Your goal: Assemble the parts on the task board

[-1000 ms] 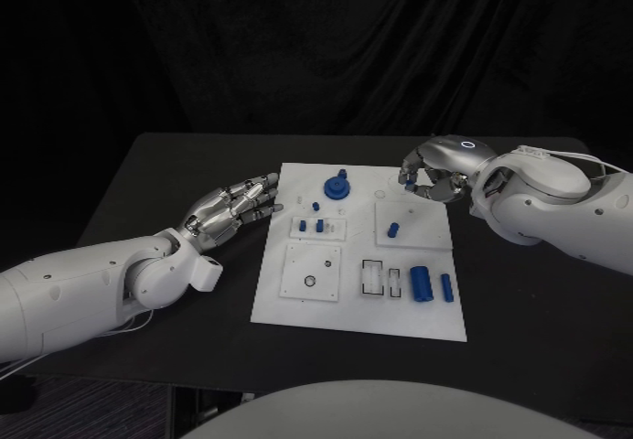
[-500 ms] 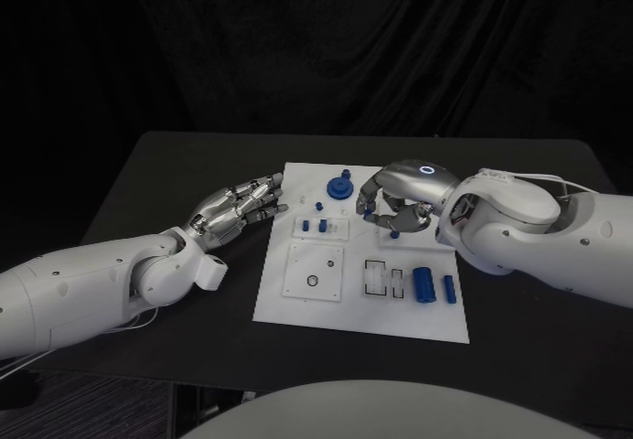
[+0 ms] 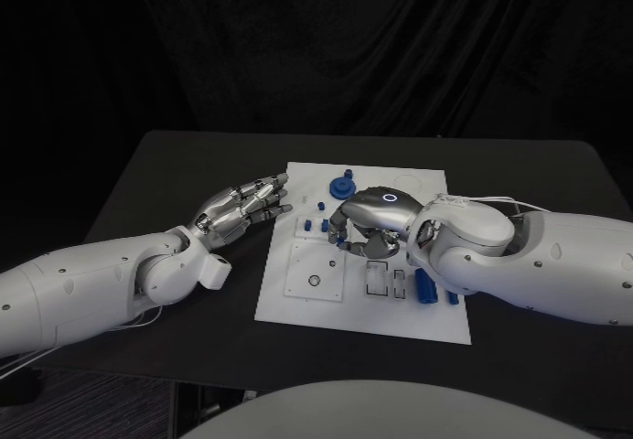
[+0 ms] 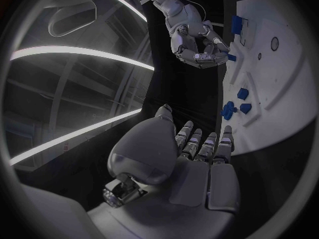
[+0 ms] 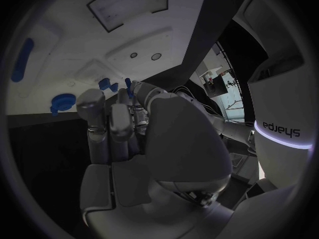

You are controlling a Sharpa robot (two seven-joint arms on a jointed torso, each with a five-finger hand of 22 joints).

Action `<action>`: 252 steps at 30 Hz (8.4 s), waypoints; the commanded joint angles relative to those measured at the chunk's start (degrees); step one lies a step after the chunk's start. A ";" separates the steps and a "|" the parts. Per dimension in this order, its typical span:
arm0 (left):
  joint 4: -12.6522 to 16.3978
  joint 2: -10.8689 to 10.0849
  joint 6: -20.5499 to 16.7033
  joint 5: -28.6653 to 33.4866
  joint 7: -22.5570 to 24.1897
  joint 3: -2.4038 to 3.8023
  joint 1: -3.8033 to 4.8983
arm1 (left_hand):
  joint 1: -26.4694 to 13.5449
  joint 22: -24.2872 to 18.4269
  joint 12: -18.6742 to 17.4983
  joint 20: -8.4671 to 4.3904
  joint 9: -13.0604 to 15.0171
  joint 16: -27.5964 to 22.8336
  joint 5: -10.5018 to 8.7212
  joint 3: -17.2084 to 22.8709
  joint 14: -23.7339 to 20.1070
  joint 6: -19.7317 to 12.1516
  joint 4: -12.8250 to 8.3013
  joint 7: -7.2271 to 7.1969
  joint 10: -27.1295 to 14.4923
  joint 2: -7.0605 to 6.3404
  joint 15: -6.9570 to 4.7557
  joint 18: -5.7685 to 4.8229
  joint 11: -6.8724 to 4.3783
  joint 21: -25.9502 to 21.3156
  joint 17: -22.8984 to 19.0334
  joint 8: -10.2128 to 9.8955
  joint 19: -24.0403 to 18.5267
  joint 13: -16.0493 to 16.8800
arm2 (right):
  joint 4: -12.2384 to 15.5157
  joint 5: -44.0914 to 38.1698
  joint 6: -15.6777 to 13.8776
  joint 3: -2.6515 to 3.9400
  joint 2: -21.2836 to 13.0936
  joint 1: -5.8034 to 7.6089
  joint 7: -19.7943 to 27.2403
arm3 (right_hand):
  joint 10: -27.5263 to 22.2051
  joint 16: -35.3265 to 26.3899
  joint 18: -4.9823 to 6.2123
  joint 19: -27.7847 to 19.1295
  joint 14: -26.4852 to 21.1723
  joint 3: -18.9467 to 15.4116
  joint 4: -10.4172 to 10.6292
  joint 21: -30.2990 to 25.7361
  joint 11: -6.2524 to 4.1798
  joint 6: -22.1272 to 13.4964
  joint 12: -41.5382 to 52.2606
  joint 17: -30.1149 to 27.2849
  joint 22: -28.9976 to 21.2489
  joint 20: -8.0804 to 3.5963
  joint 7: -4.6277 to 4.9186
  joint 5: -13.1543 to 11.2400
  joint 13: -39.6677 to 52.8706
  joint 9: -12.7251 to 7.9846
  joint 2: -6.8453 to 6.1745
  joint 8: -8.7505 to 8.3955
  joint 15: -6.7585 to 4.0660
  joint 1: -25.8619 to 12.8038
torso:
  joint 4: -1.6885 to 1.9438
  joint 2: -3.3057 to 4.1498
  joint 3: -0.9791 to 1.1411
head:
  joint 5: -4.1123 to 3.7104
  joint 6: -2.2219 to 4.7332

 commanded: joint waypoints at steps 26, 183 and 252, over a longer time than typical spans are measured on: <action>-0.80 0.88 1.25 0.39 0.34 0.05 -0.19 | 0.78 0.18 0.58 0.13 0.09 0.55 0.41 0.66 0.56 0.41 0.11 -0.07 0.31 0.41 0.12 -0.65 0.45 0.53 0.15 0.27 0.77 0.13 | -4.08 -3.04 0.84 0.03 3.44 -4.20 0.99 | 1.52 0.32 -1.07 0.57 0.43 -0.07 -0.58 0.72 -0.96 -0.16 0.04 -0.11 6.04 -0.04 -0.08 -0.34 0.62 0.36 -0.46 -0.38 -0.13 0.13 | -0.14 -0.01 0.03 | 0.77 -0.01; -2.44 1.07 1.65 0.41 -1.47 0.05 -1.86 | 1.94 -2.60 0.44 -0.27 0.38 0.16 1.28 2.22 -1.18 2.48 -0.01 2.09 -0.19 0.13 -1.36 -1.04 -0.30 -0.34 -0.12 0.83 -0.83 0.07 | -1.15 -1.14 -2.48 0.08 -0.83 -1.58 0.06 | -28.17 -6.43 1.54 -9.05 -11.63 -11.53 9.31 -18.23 4.61 -15.42 -0.01 -13.44 2.20 4.21 -2.46 -5.43 -0.68 -6.42 -2.05 -15.29 4.36 1.34 | -0.17 -0.18 0.03 | 0.84 -0.01; -1.14 0.11 -7.00 0.41 13.17 0.05 -2.71 | 0.70 -12.24 -0.16 -14.06 -0.17 -1.32 0.65 -1.75 -4.64 -0.41 0.46 -3.27 -0.68 -1.06 -12.15 -2.59 -6.19 -2.85 -1.00 -0.06 -6.69 -0.10 | -2.38 1.76 1.02 0.01 -11.19 -0.43 -4.27 | 0.47 1.04 -0.90 1.61 -0.92 -8.79 9.37 -2.60 1.75 -4.65 -13.96 -7.24 5.67 2.14 2.22 -0.31 -13.26 -11.85 -0.94 -14.54 2.16 -2.95 | -0.04 0.00 0.03 | 0.65 -0.01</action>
